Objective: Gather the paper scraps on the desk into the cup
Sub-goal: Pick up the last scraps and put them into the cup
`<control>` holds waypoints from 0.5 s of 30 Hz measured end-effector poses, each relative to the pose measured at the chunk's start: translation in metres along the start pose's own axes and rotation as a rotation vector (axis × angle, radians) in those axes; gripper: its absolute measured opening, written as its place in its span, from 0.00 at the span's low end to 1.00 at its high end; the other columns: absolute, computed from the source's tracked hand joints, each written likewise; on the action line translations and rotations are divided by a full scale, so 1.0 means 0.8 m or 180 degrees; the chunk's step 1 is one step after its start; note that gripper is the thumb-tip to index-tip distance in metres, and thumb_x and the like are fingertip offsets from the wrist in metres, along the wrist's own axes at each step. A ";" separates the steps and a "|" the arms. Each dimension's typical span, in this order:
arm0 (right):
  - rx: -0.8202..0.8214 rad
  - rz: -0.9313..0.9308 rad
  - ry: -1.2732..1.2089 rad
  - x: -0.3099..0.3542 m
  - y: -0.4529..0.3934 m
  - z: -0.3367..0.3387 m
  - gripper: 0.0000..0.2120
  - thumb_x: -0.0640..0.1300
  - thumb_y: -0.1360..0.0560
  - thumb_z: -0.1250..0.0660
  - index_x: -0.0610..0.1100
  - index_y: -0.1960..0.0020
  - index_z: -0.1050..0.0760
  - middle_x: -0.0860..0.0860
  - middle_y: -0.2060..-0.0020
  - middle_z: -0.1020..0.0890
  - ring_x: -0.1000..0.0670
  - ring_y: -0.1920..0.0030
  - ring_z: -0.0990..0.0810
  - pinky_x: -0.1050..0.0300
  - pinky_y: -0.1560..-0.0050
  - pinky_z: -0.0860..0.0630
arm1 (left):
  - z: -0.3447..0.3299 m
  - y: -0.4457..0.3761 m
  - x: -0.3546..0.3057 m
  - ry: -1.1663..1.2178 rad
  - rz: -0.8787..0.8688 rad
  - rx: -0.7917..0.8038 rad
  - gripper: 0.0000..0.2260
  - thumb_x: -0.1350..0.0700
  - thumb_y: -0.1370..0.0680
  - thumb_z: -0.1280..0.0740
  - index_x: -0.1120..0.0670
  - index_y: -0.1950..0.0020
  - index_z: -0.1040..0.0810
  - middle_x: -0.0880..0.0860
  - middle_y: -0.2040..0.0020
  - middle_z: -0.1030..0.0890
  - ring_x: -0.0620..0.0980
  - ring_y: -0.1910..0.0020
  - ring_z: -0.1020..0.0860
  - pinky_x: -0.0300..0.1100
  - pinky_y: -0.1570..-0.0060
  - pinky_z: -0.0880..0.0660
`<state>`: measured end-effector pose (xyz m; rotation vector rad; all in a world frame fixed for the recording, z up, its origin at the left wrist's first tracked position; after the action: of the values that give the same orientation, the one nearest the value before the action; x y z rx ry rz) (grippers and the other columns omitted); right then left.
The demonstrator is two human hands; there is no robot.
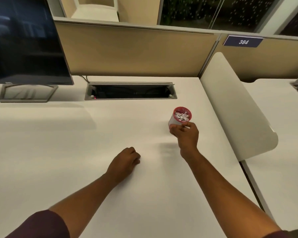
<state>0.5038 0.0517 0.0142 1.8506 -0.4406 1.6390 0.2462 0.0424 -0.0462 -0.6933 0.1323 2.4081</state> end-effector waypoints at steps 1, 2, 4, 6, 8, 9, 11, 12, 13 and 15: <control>-0.0112 0.0063 0.0036 0.008 -0.010 0.004 0.20 0.29 0.33 0.23 0.45 0.51 0.29 0.50 0.67 0.18 0.50 0.62 0.15 0.48 0.45 0.16 | -0.001 -0.005 -0.001 -0.0054 -0.0004 -0.0001 0.03 0.60 0.22 0.31 0.57 0.52 0.18 0.53 0.55 0.21 0.55 0.54 0.22 0.48 0.58 0.24; -0.0239 0.0133 0.0102 0.017 -0.020 0.009 0.20 0.31 0.34 0.22 0.46 0.52 0.29 0.51 0.67 0.18 0.50 0.60 0.15 0.50 0.44 0.17 | -0.002 -0.009 -0.002 -0.0117 0.0000 0.0018 0.03 0.61 0.22 0.32 0.57 0.53 0.19 0.53 0.56 0.21 0.56 0.55 0.22 0.49 0.59 0.23; -0.0484 0.0311 0.0313 0.035 -0.040 0.016 0.19 0.35 0.34 0.22 0.49 0.54 0.28 0.51 0.66 0.17 0.51 0.60 0.16 0.54 0.45 0.18 | -0.002 -0.015 -0.004 -0.0235 0.0009 0.0063 0.04 0.61 0.22 0.33 0.57 0.54 0.20 0.53 0.56 0.21 0.56 0.56 0.23 0.50 0.60 0.24; -0.0624 0.0549 0.0583 0.053 -0.058 0.019 0.17 0.37 0.33 0.22 0.50 0.54 0.28 0.53 0.65 0.17 0.57 0.63 0.17 0.60 0.50 0.18 | -0.001 -0.019 -0.008 -0.0354 -0.0019 0.0084 0.04 0.61 0.21 0.35 0.57 0.54 0.21 0.54 0.55 0.21 0.56 0.56 0.23 0.50 0.60 0.24; -0.0625 0.0821 0.0882 0.068 -0.072 0.018 0.15 0.36 0.32 0.24 0.46 0.53 0.27 0.56 0.66 0.18 0.63 0.65 0.19 0.69 0.57 0.22 | 0.002 -0.021 -0.014 -0.0481 -0.0105 0.0043 0.04 0.62 0.22 0.34 0.58 0.55 0.22 0.54 0.57 0.22 0.56 0.58 0.24 0.49 0.63 0.25; -0.0585 0.0943 0.1062 0.075 -0.078 0.016 0.13 0.36 0.31 0.24 0.45 0.53 0.27 0.56 0.65 0.18 0.63 0.64 0.18 0.71 0.59 0.24 | 0.004 -0.022 -0.018 -0.0534 -0.0159 0.0025 0.03 0.63 0.22 0.33 0.58 0.56 0.22 0.55 0.58 0.22 0.56 0.59 0.23 0.48 0.65 0.25; -0.0425 0.1102 0.1376 0.081 -0.087 0.014 0.11 0.36 0.28 0.26 0.45 0.53 0.28 0.54 0.62 0.17 0.60 0.60 0.17 0.70 0.58 0.24 | 0.005 -0.025 -0.023 -0.0615 -0.0260 0.0040 0.03 0.64 0.24 0.31 0.59 0.58 0.22 0.55 0.60 0.22 0.56 0.62 0.23 0.47 0.68 0.25; -0.0334 0.1143 0.1468 0.082 -0.090 0.013 0.11 0.35 0.27 0.28 0.45 0.53 0.28 0.52 0.60 0.16 0.59 0.58 0.16 0.68 0.56 0.23 | 0.005 -0.026 -0.024 -0.0632 -0.0293 0.0055 0.03 0.64 0.24 0.31 0.59 0.57 0.21 0.55 0.60 0.22 0.57 0.62 0.23 0.47 0.68 0.25; -0.0273 0.1173 0.1539 0.082 -0.092 0.013 0.12 0.33 0.27 0.29 0.45 0.53 0.29 0.51 0.59 0.14 0.57 0.56 0.15 0.66 0.54 0.22 | 0.005 -0.028 -0.023 -0.0606 -0.0291 0.0050 0.03 0.64 0.23 0.31 0.59 0.56 0.21 0.56 0.59 0.22 0.57 0.61 0.23 0.48 0.67 0.24; -0.0268 0.1216 0.1630 0.083 -0.096 0.017 0.14 0.32 0.29 0.29 0.47 0.54 0.29 0.50 0.58 0.13 0.55 0.56 0.14 0.64 0.55 0.21 | 0.004 -0.031 -0.017 -0.0381 -0.0163 0.0052 0.03 0.62 0.21 0.33 0.59 0.53 0.20 0.55 0.56 0.21 0.56 0.58 0.23 0.48 0.61 0.24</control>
<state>0.5731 0.1106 0.0606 1.2649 -0.6468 2.2239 0.2685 0.0558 -0.0347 -0.5371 0.0837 2.3897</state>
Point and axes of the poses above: each hand's wrist, its own y-axis away from the middle knuckle, its own z-axis out of the back of the hand, x = y × z, the point moved 5 cm from there along -y, towards the middle knuckle
